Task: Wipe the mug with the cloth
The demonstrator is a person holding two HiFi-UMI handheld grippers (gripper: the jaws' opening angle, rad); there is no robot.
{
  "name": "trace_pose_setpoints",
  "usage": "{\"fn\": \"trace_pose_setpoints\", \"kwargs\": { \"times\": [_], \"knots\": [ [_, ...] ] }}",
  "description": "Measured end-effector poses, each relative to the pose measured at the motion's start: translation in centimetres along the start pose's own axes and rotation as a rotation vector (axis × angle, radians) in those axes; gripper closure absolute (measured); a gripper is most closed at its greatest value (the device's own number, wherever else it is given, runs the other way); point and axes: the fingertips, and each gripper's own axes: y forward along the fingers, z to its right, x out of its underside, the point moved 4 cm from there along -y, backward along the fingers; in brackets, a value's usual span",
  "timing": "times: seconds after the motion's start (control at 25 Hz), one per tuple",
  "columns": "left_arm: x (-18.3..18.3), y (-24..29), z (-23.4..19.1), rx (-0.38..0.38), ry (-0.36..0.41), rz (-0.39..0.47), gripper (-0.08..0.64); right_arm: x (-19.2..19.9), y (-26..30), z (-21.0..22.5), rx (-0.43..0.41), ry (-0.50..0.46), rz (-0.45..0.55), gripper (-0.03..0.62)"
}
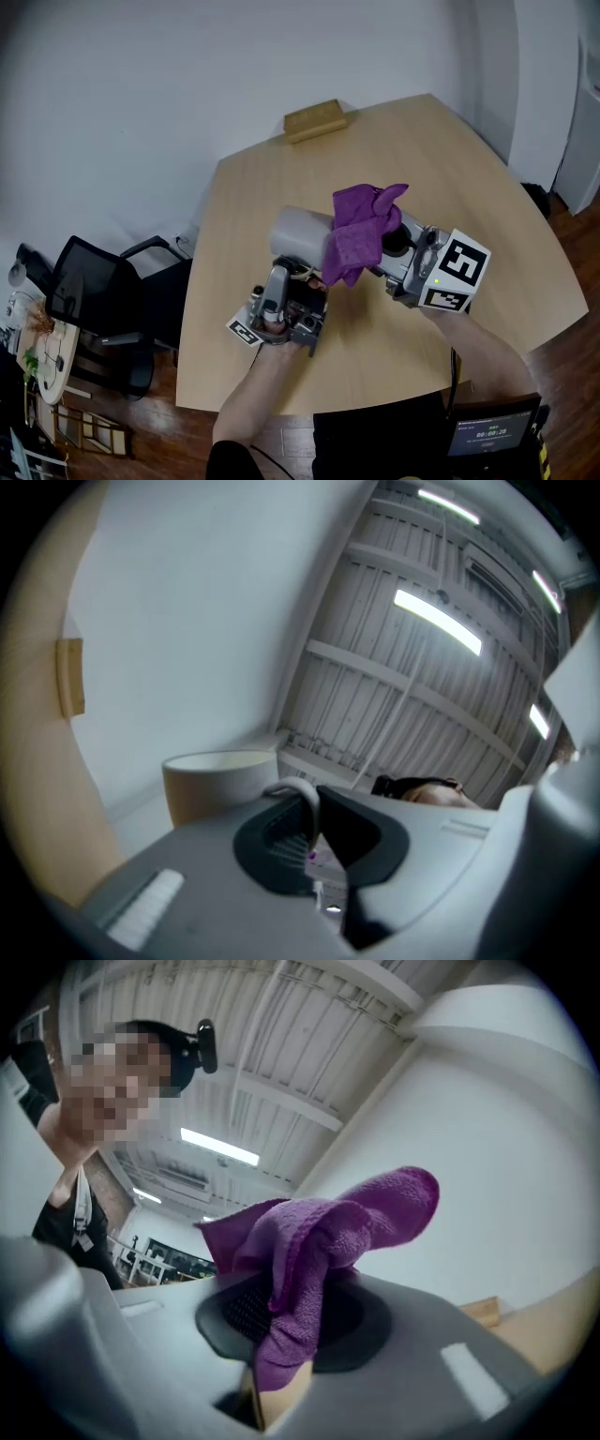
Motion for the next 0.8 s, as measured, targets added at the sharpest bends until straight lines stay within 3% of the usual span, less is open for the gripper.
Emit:
{"fn": "trace_pose_setpoints", "kwargs": {
  "times": [0.2,0.28,0.4,0.48,0.52,0.68,0.8],
  "knots": [
    [-1.3,-0.3,0.2,0.027,0.025,0.047,0.531,1.6,-1.0,2.8,0.135,0.124,-0.064,0.511],
    [-2.2,-0.4,0.8,0.052,0.044,0.069,0.531,1.6,-1.1,3.3,0.13,0.173,-0.037,0.511],
    [-2.5,-0.2,1.2,0.071,0.065,0.067,0.531,-0.4,-0.5,0.3,-0.082,0.139,0.065,0.511],
    [-2.2,0.1,1.3,0.075,0.065,0.053,0.531,-1.0,0.7,-3.1,-0.216,0.041,0.063,0.511],
    [-1.9,0.2,1.3,0.08,0.062,0.045,0.531,-0.6,1.2,-4.2,-0.242,0.01,0.039,0.511],
    [-1.7,0.3,1.6,0.102,0.06,0.026,0.531,2.5,2.1,-3.8,-0.181,0.061,-0.071,0.511],
    [-1.7,0.2,1.8,0.117,0.063,0.008,0.531,5.2,1.7,-1.2,-0.052,0.126,-0.184,0.511]
  ]
}}
